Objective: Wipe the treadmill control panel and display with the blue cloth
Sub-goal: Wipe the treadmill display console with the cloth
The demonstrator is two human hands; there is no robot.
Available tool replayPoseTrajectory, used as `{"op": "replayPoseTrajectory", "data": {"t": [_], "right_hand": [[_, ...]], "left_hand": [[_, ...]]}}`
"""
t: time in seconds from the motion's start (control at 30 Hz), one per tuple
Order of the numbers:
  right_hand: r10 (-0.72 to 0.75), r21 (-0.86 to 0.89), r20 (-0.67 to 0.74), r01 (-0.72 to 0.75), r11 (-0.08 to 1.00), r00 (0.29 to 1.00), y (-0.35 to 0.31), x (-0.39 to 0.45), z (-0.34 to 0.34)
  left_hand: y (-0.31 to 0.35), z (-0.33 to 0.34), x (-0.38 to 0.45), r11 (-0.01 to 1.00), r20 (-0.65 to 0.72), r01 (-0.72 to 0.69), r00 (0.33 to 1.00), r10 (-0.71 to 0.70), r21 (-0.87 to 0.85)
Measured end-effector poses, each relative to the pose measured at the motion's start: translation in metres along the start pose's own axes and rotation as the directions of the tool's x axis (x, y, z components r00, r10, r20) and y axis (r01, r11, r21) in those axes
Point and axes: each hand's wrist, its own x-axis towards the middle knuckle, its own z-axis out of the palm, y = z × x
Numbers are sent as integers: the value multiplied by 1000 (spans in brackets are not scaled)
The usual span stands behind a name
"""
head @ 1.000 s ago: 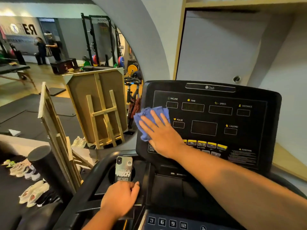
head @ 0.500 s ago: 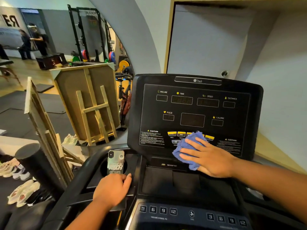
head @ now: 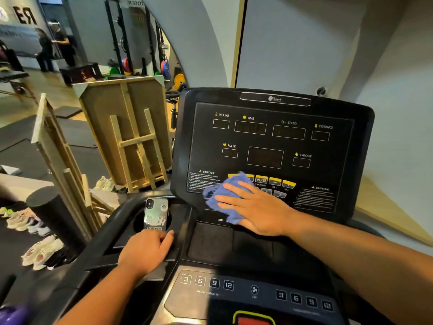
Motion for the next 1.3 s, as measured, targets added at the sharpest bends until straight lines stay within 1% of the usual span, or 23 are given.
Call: {"op": "replayPoseTrajectory", "data": {"t": [0.13, 0.2, 0.23, 0.3, 0.33, 0.37, 0.4, 0.47, 0.5, 0.57, 0.6, 0.63, 0.7, 0.77, 0.8, 0.83, 0.87, 0.93, 0.97, 1.03, 1.17, 1.23, 1.3], "right_hand": [[89, -119, 26, -85, 989, 996, 33, -91, 0], [149, -190, -15, -149, 970, 989, 55, -110, -9], [236, -181, -76, -246, 952, 969, 64, -110, -17], [469, -53, -213, -489, 871, 857, 74, -98, -30], [529, -6, -252, -547, 837, 811, 72, -91, -28], [520, -14, -273, -544, 839, 809, 64, -86, -21], [452, -56, -262, -481, 875, 852, 54, -86, -12], [225, -177, -162, -253, 951, 961, 40, -95, 10], [141, -209, -100, -159, 965, 985, 37, -101, 15], [44, -233, -45, -53, 971, 998, 47, -103, 6], [24, -248, -47, -35, 968, 999, 55, -97, -3], [33, -257, -73, -51, 965, 997, 62, -88, -12], [167, -210, -209, -211, 955, 964, 79, -64, -35], [388, -65, -330, -431, 900, 861, 89, -42, -55], [466, 0, -357, -499, 867, 809, 85, -33, -55], [488, 20, -366, -518, 855, 792, 75, -27, -49], [457, -2, -354, -489, 872, 816, 61, -25, -36], [255, -113, -266, -293, 949, 929, 33, -34, -7], [167, -153, -194, -198, 968, 967, 24, -43, 6], [70, -187, -97, -88, 979, 993, 26, -62, 18], [71, -163, 6, -69, 984, 997, 44, -102, 13], [116, -192, 22, -110, 975, 993, 51, -128, 11], [178, -185, 2, -175, 967, 984, 57, -158, 11]], "left_hand": [[-2, 1, 1, 1000, 7, 13, 1000, -13, 15], [-3, 3, 2, 1000, -1, 15, 1000, -15, 17], [-3, 3, 2, 1000, 0, 14, 1000, -14, 16], [-4, 4, 3, 1000, 11, 19, 1000, -19, 7], [-4, 4, 3, 1000, 15, 24, 1000, -24, 3], [-5, 4, 3, 1000, 15, 27, 1000, -27, 6], [-4, 5, 3, 1000, 9, 25, 1000, -25, 12], [-4, 5, 3, 1000, 4, 24, 1000, -24, 9], [-5, 5, 4, 1000, 11, 27, 1000, -27, 0], [-5, 5, 4, 1000, 18, 27, 999, -27, -11], [-4, 5, 4, 1000, 17, 25, 1000, -25, -6], [-3, 5, 4, 1000, 13, 22, 1000, -22, -2], [-3, 4, 4, 1000, 5, 18, 1000, -18, 5], [-2, 3, 3, 1000, 5, 14, 1000, -14, 16], [-1, 3, 3, 1000, 8, 14, 1000, -14, 19], [-1, 3, 3, 1000, 12, 17, 1000, -17, 14], [0, 2, 2, 1000, 11, 20, 1000, -20, 6], [1, 2, 2, 1000, 9, 24, 1000, -24, -4], [1, 1, 2, 1000, 14, 26, 1000, -26, -9], [2, 0, 2, 999, 26, 33, 999, -33, -8], [3, -2, 0, 999, 35, 43, 999, -42, -9], [3, -2, 0, 999, 38, 48, 998, -47, -21], [1, -2, 1, 998, 44, 56, 998, -55, -22]]}}
